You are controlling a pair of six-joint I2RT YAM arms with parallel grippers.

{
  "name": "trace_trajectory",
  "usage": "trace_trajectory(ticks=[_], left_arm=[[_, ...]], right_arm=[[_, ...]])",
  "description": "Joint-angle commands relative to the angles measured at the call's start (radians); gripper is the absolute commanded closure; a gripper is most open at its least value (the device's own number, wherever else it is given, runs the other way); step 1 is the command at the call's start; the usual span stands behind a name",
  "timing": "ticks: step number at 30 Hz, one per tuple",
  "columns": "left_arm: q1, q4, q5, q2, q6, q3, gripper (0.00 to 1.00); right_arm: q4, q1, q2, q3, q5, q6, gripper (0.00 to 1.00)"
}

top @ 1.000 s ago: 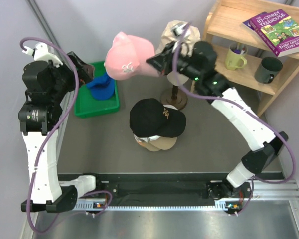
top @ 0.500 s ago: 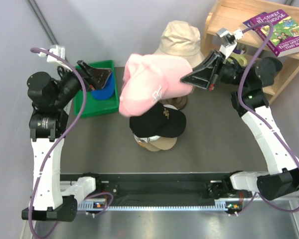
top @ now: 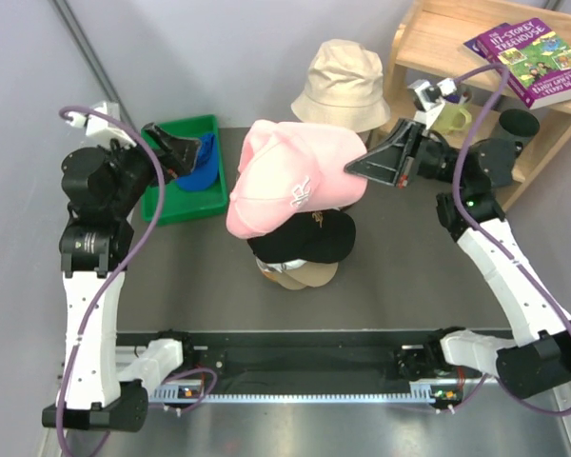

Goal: Stack the hats

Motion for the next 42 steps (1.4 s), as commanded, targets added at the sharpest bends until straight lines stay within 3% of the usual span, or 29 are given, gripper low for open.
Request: trace_trajectory(ticks=[1, 8, 13, 24, 28, 35, 42], left_arm=[[0.003, -0.105, -0.358, -0.065, 0.084, 0.002, 0.01], [0.003, -0.120, -0.484, -0.101, 0.093, -0.004, 0.01], [0.001, -0.128, -0.502, -0.099, 0.142, 0.002, 0.01], [0.001, -0.122, -0.502, -0.081, 0.204, 0.003, 0.01], [0.001, -0.111, -0.455, -0.082, 0.241, -0.007, 0.01], [-0.006, -0.068, -0.224, -0.101, 0.255, -0.101, 0.01], [-0.019, -0.071, -0.173, -0.128, 0.254, -0.239, 0.01]], right_arm=[[-0.043, 0.105, 0.015, -0.031, 0.179, -0.040, 1.00], [-0.009, 0.208, 0.065, -0.161, 0.345, 0.001, 1.00], [-0.148, 0.204, 0.017, -0.259, 0.408, -0.017, 1.00], [-0.187, 0.046, -0.063, -0.500, 0.395, -0.042, 1.00], [-0.268, -0.023, -0.066, -0.508, 0.365, -0.063, 1.00], [-0.354, -0.086, -0.053, -0.557, 0.343, -0.114, 1.00], [-0.477, -0.119, 0.000, -0.566, 0.357, -0.218, 1.00]])
